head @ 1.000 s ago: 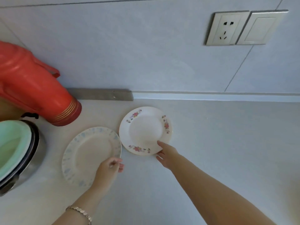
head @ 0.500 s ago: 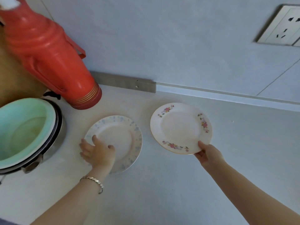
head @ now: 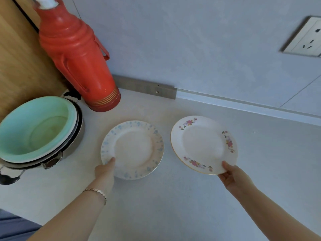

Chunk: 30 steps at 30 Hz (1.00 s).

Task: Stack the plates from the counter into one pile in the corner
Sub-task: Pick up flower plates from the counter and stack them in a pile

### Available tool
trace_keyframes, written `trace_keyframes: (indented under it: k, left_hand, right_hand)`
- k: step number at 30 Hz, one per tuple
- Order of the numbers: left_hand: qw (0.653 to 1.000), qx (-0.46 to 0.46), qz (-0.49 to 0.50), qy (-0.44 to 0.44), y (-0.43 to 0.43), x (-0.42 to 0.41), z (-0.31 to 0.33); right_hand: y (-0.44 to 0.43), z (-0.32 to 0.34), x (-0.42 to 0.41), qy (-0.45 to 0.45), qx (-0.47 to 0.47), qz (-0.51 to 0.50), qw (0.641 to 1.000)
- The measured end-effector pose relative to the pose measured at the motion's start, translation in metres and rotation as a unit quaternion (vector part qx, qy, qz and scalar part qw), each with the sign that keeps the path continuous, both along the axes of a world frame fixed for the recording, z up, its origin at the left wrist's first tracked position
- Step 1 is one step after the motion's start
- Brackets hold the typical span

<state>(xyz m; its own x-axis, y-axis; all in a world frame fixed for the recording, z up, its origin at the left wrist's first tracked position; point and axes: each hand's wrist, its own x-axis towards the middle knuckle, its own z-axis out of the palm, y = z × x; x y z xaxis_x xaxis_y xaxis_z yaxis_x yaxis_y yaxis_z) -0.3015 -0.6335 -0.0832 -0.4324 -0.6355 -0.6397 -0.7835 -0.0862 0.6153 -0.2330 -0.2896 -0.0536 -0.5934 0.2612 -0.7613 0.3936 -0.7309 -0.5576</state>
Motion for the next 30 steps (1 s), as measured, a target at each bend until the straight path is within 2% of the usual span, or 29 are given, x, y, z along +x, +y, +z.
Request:
trace_keyframes:
  k: [4, 9, 15, 20, 26, 30]
  left_hand:
    - [0.994, -0.011, -0.004, 0.113, 0.012, 0.003, 0.013]
    - [0.972, -0.072, -0.044, 0.217, 0.042, 0.009, 0.052]
    - [0.957, 0.033, -0.070, 0.279, 0.118, 0.015, 0.095]
    - [0.948, 0.109, -0.115, 0.276, 0.219, 0.027, 0.122]
    - [0.938, 0.150, -0.182, 0.255, 0.347, 0.074, 0.138]
    - [0.928, 0.143, -0.242, 0.246, 0.419, 0.126, 0.142]
  right_hand:
    - [0.007, 0.000, 0.018, 0.011, 0.009, 0.012, 1.000]
    - [0.030, 0.010, 0.045, 0.033, 0.047, 0.012, 0.998]
    - [0.089, 0.038, 0.104, 0.050, 0.116, -0.039, 0.991]
    - [0.154, 0.063, 0.191, 0.040, 0.180, -0.128, 0.975]
    - [0.221, 0.086, 0.316, -0.023, 0.236, -0.232, 0.943]
    - [0.258, 0.089, 0.388, -0.057, 0.248, -0.287, 0.923]
